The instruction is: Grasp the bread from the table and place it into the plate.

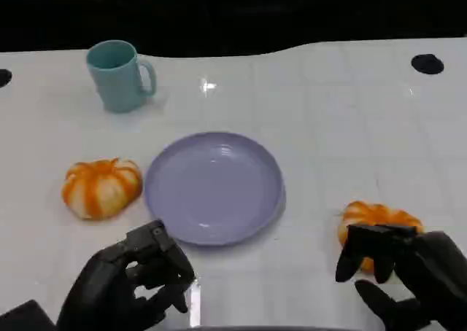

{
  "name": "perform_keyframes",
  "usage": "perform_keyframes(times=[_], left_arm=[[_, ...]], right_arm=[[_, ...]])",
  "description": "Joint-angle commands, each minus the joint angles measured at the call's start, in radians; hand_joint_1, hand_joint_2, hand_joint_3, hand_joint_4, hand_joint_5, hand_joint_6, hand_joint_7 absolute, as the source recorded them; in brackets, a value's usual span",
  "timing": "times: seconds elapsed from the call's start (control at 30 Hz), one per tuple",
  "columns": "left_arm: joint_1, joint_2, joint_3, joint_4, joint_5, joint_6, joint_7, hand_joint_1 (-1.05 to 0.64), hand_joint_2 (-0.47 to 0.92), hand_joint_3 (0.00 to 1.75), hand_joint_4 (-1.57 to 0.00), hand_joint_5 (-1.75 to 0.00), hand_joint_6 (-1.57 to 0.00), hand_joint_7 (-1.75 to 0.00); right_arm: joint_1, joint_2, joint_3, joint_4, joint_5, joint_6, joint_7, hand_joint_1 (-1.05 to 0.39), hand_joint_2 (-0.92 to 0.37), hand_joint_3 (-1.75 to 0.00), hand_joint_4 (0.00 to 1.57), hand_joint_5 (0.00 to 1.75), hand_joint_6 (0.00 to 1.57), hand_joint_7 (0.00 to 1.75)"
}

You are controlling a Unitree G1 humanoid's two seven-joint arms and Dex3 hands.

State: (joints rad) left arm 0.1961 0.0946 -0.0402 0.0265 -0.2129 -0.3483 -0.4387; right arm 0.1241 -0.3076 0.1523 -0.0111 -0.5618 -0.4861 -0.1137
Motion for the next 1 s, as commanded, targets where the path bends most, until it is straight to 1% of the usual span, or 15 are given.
perform_keyframes(times=[0.03, 0.33, 0.6, 0.87, 0.93, 1.0], left_arm=[[-0.003, 0.013, 0.011, 0.004, -0.002, -0.007, -0.001, -0.52, 0.92, 0.32, -0.68, -1.75, -0.58, -1.56], [-0.003, 0.014, 0.012, 0.006, -0.007, -0.002, -0.003, -0.53, 0.92, 0.31, -0.67, -1.75, -0.58, -1.55], [-0.006, 0.016, 0.013, 0.013, -0.002, -0.012, -0.003, -0.53, 0.92, 0.32, -0.66, -1.75, -0.58, -1.56], [-0.006, 0.014, 0.013, 0.013, -0.006, -0.009, -0.004, -0.53, 0.92, 0.31, -0.67, -1.75, -0.58, -1.56], [-0.008, 0.015, 0.013, 0.014, -0.002, -0.012, -0.002, -0.53, 0.92, 0.31, -0.67, -1.75, -0.58, -1.56], [-0.01, 0.015, 0.015, 0.021, 0.001, -0.021, -0.003, -0.53, 0.92, 0.31, -0.67, -1.75, -0.58, -1.56]], right_arm=[[-0.006, -0.011, -0.005, 0.008, 0.008, -0.011, -0.008, 0.03, -0.22, -1.28, 0.76, 1.7, 0.7, 1.36], [-0.007, -0.011, -0.007, 0.005, 0.012, -0.007, -0.003, 0.03, -0.21, -1.29, 0.75, 1.68, 0.71, 1.32], [-0.012, -0.012, -0.007, 0.019, 0.009, -0.022, -0.011, 0.04, -0.21, -1.3, 0.76, 1.68, 0.72, 1.32], [-0.009, -0.007, -0.01, 0.009, 0.01, -0.011, -0.008, 0.03, -0.23, -1.26, 0.76, 1.67, 0.72, 1.32], [-0.006, -0.005, -0.014, -0.002, 0.011, 0.001, -0.004, 0.03, -0.22, -1.25, 0.75, 1.66, 0.71, 1.28], [0.0, -0.006, -0.018, -0.028, 0.014, 0.026, 0.009, 0.03, -0.24, -1.18, 0.74, 1.5, 0.72, 1.13]])
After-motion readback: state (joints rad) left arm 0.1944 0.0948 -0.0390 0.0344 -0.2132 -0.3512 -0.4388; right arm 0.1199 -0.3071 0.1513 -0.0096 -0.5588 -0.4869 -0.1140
